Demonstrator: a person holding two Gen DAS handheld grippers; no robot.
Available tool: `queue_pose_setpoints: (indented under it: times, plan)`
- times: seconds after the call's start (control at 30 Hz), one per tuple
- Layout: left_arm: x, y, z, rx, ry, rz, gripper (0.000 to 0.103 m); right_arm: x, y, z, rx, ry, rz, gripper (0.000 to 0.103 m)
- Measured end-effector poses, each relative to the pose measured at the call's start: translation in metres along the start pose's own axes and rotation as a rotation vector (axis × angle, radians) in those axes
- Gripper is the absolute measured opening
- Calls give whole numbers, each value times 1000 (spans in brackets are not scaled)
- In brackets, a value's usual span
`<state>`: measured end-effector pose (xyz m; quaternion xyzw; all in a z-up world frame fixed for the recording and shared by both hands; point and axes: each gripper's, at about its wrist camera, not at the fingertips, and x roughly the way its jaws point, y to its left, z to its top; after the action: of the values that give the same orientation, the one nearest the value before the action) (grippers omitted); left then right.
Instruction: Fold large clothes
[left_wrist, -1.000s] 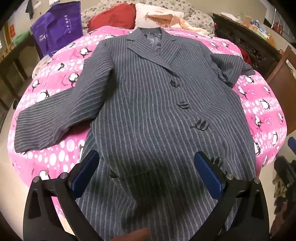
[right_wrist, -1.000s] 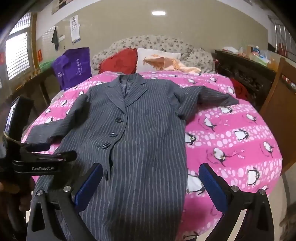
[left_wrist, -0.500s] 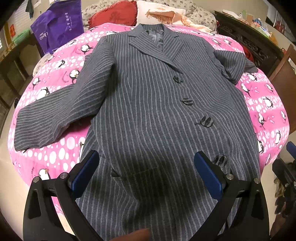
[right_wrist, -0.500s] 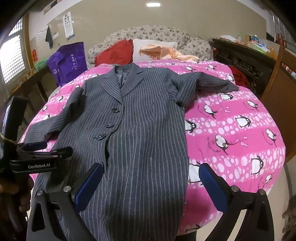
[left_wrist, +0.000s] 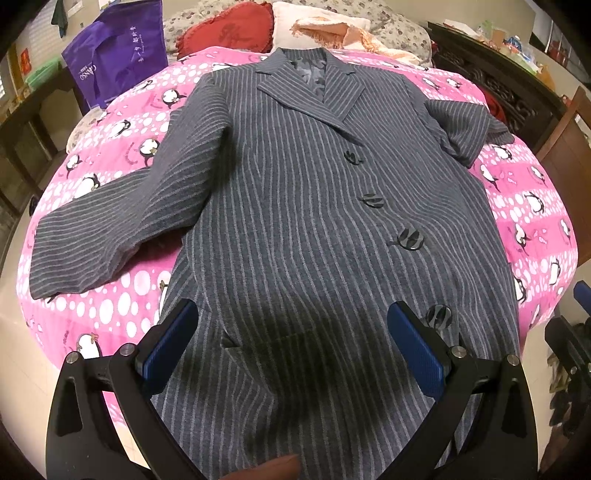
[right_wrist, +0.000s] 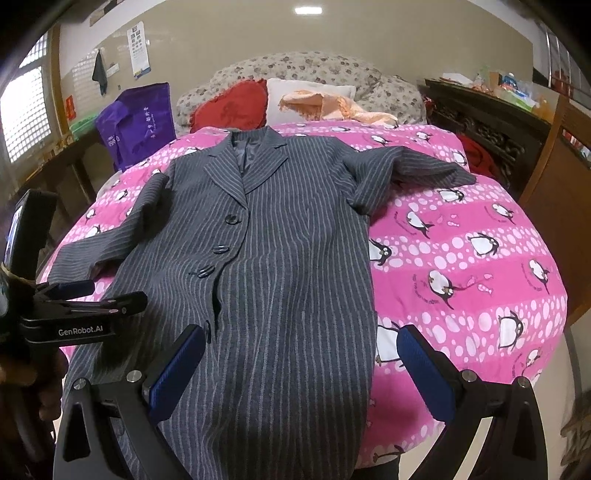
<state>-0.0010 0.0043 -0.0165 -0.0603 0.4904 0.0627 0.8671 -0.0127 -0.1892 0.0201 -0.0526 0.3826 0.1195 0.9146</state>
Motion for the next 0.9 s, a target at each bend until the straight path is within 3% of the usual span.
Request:
queue_pose_setpoints:
  times: [0.9]
  plan:
    - [10,1,-6,-20,31,-7,103,8,-5,-4,4,24,-31,103]
